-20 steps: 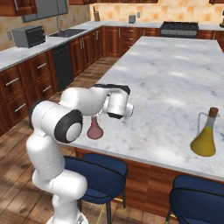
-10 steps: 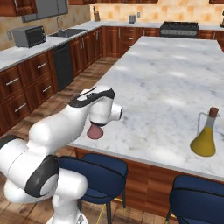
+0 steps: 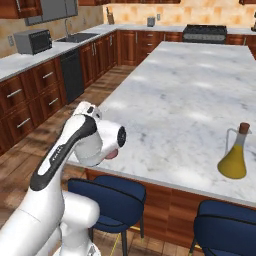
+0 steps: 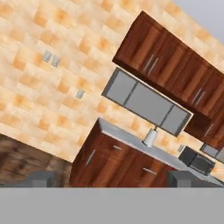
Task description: The dining table condiment station is running low on oil/vinegar bottle. Refill the condiment station by opening the cabinet and taking the oil/vinegar bottle from the cabinet and placing it on the dining table.
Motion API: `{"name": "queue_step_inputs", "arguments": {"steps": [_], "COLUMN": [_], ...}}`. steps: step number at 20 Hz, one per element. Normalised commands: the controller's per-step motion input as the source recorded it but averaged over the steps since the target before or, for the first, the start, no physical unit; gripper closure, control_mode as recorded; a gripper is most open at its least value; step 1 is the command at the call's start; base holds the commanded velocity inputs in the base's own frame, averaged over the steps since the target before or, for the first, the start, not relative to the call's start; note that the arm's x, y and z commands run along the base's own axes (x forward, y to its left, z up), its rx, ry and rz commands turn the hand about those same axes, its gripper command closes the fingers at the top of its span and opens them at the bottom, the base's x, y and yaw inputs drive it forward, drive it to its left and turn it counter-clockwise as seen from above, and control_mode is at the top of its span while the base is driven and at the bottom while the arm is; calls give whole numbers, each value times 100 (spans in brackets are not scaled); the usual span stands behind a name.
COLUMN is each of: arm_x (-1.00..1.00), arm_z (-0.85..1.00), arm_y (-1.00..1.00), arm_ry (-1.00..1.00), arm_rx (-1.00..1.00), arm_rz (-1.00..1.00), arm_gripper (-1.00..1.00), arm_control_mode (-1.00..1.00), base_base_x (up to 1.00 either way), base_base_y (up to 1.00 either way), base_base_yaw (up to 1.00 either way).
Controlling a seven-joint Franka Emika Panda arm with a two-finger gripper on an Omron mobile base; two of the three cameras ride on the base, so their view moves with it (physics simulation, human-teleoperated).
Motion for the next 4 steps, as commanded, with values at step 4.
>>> {"name": "queue_step_inputs", "arguments": {"steps": [4], "arm_x": [-39], "arm_z": [-13], "arm_y": [-21], "arm_ry": [-5], "arm_rx": [-7], "arm_rz": [0], "arm_gripper": [-100], "arm_control_mode": [-100], "base_base_x": [0], "base_base_y": [0], "base_base_yaw": [0]}}
